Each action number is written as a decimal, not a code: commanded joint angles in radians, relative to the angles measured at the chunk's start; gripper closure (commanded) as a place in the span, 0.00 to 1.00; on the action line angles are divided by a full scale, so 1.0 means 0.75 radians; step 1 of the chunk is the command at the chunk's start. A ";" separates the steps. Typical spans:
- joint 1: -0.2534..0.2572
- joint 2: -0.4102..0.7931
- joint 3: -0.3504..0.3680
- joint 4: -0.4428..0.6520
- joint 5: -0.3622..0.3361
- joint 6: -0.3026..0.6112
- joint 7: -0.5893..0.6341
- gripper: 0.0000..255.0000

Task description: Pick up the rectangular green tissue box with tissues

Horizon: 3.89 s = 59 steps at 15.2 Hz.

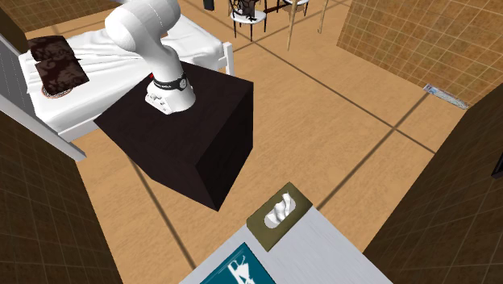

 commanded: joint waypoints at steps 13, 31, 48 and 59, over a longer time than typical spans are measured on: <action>-0.112 0.325 -0.125 -0.208 0.067 0.688 0.171 0.00; -0.109 1.191 -0.337 -0.008 0.727 1.516 -0.010 0.00; -0.324 1.668 -0.142 0.282 1.355 1.702 -0.397 1.00; -0.305 1.634 -0.168 0.271 1.312 1.681 -0.355 1.00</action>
